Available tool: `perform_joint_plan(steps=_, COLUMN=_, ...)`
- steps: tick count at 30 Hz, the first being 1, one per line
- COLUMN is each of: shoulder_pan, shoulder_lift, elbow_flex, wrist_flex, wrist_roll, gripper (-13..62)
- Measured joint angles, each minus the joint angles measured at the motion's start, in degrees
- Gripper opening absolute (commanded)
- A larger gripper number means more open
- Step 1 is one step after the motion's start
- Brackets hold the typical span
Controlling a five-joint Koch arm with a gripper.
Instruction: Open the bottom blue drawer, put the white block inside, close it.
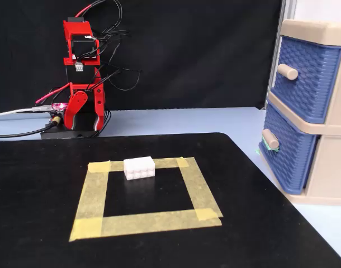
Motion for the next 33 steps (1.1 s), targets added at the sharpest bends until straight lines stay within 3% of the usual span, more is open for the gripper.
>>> perform_joint_plan(steps=12, shoulder_pan=-0.26, shoulder_lift=0.0, elbow_flex=-1.76, wrist_flex=0.09, wrist_roll=0.0, gripper=34.1)
perform_joint_plan(steps=19, shoulder_pan=-5.45, shoulder_lift=-3.78, elbow_flex=-39.29, wrist_flex=-0.53, wrist_roll=-3.43, gripper=33.7)
perform_joint_plan(steps=23, shoulder_pan=-25.93, shoulder_lift=-17.23, elbow_flex=-39.11, wrist_flex=-13.27, wrist_roll=-27.33, gripper=33.7)
perform_joint_plan(steps=26, shoulder_pan=-44.74, shoulder_lift=-34.63, elbow_flex=-38.58, wrist_flex=-35.6, wrist_roll=-57.3, gripper=33.7)
perform_joint_plan(steps=29, shoulder_pan=-46.93, shoulder_lift=-42.45, elbow_flex=-38.06, wrist_flex=-54.32, wrist_roll=-72.07, gripper=33.7)
perform_joint_plan(steps=33, shoulder_pan=-46.93, shoulder_lift=-49.31, elbow_flex=-33.05, wrist_flex=-83.41, wrist_roll=-74.88, gripper=33.7)
